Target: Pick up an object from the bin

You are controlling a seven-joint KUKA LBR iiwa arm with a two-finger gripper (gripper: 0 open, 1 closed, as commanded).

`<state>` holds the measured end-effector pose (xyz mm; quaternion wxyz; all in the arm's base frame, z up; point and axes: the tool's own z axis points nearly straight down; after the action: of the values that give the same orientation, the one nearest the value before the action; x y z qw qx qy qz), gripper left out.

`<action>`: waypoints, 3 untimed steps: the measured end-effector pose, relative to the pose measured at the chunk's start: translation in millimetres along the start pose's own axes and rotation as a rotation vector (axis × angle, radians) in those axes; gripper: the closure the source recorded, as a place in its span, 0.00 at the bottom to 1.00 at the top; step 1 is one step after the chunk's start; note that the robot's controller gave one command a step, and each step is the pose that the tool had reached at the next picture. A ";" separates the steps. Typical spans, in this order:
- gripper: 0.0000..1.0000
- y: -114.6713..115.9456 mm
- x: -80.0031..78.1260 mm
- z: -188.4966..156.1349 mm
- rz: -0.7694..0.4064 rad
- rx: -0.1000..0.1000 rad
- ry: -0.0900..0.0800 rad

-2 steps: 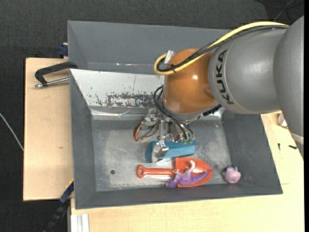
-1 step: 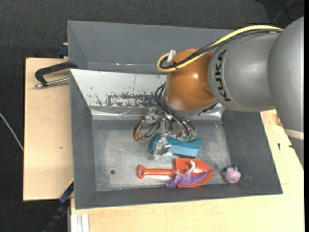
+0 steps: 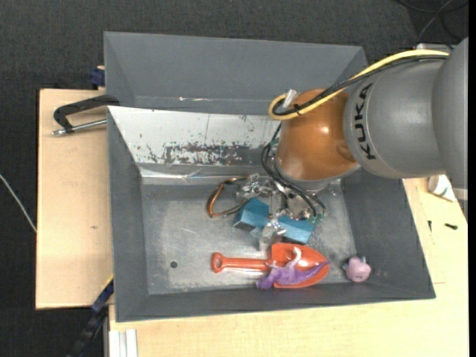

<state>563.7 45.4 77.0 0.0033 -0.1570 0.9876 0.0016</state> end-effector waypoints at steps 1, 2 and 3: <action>1.00 -38.6 26.2 0.3 0.011 0.002 -0.002; 1.00 -37.0 24.4 0.5 0.018 0.005 0.002; 1.00 -44.7 81.0 -101.1 0.033 0.002 0.003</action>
Offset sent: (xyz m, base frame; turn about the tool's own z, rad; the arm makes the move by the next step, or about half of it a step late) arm 0.0000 0.0000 0.0000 0.0000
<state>499.9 -22.7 177.4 0.0020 -0.1405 0.9901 0.0003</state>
